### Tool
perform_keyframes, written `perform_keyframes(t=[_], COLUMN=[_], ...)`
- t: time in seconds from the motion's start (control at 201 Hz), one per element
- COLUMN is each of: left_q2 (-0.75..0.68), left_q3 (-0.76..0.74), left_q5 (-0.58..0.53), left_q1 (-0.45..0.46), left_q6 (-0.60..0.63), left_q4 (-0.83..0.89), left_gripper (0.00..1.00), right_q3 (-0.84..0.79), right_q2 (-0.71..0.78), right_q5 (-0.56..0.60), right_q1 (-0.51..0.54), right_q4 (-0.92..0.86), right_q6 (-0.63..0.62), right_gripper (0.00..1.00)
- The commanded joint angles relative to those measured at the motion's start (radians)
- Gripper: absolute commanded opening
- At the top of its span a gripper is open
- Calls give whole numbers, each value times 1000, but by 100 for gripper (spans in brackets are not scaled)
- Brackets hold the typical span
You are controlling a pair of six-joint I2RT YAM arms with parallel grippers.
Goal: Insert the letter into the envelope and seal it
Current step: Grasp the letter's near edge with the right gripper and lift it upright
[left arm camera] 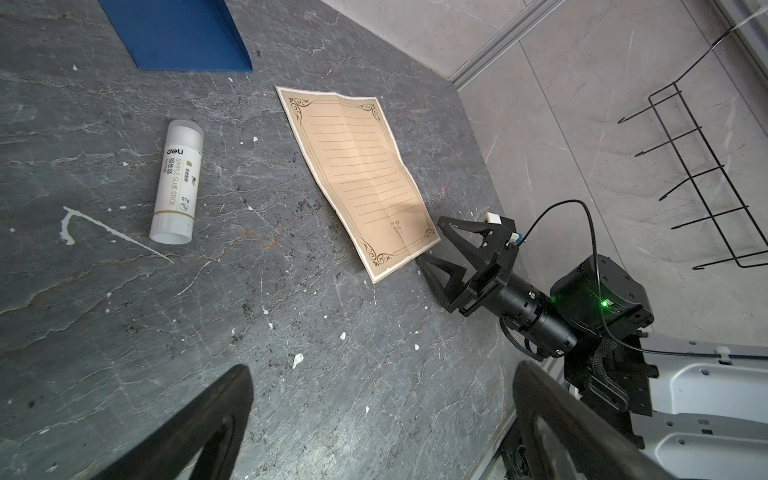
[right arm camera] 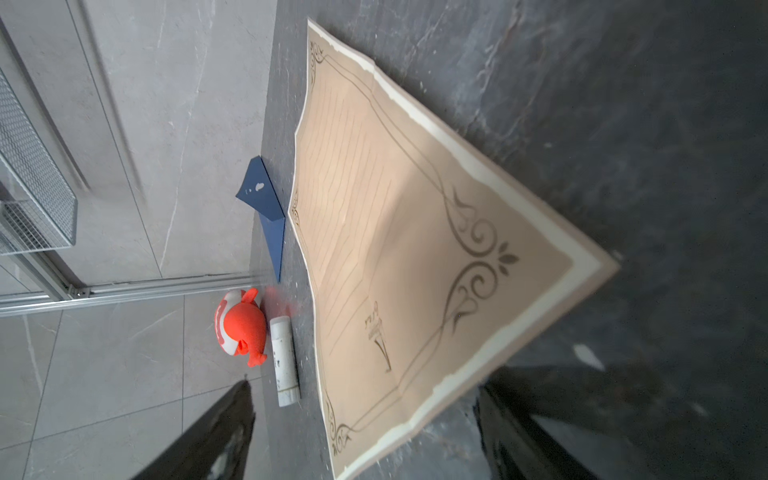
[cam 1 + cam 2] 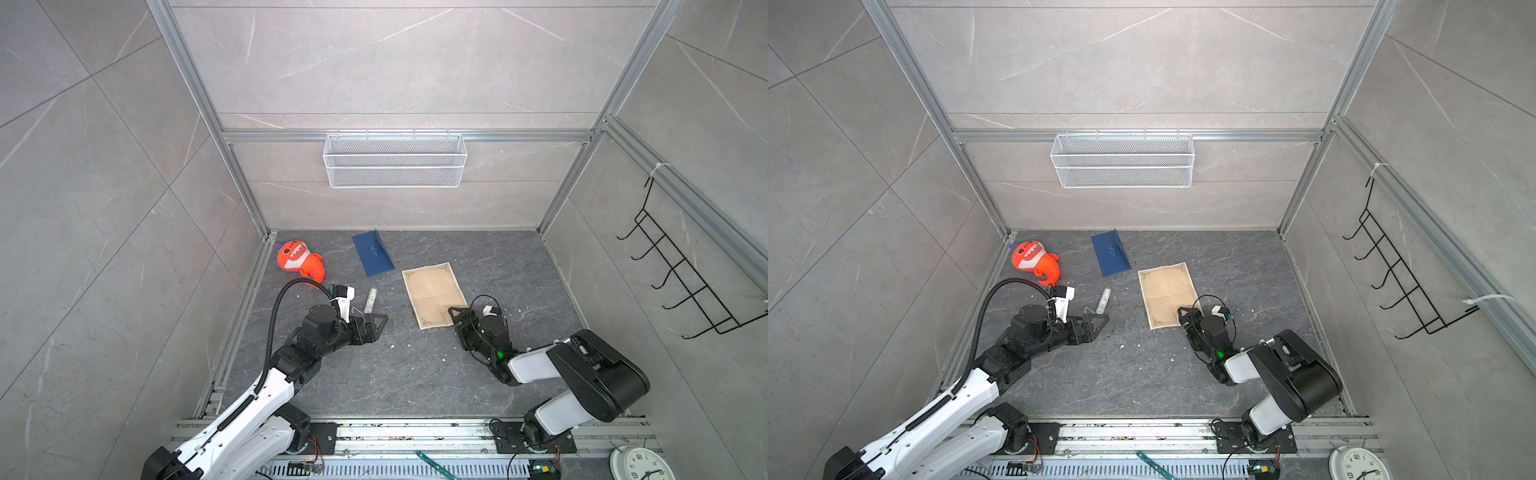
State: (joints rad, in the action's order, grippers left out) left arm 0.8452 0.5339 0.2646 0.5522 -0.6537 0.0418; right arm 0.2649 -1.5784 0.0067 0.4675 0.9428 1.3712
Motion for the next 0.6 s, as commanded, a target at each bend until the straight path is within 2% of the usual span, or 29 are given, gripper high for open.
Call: perform_keyframes(t=[0.0,0.11,0.209,0.508,0.593], left_q2=[1,7,11,15,14], left_q3=[-8,-18,-24,-26,-24], left_q5=[4,6,8,12,12], left_q1=[6,6,6,6,6], left_q6=[-16,-25,-32,-29,-23], left_q4=[-66,-86,-104,-122,-116], left_gripper=[100,100,100,100,100], right_q3=[18,32,47,75,80], right_q2=[-82,-148,-207,-358,-368], right_q5=[37,52,66,93,95], right_q1=[5,9,13,17,17], right_q4=[65,135,183,362,378], right_q6=[44,66,81,108,107], right_gripper=[85,82,74,33,18])
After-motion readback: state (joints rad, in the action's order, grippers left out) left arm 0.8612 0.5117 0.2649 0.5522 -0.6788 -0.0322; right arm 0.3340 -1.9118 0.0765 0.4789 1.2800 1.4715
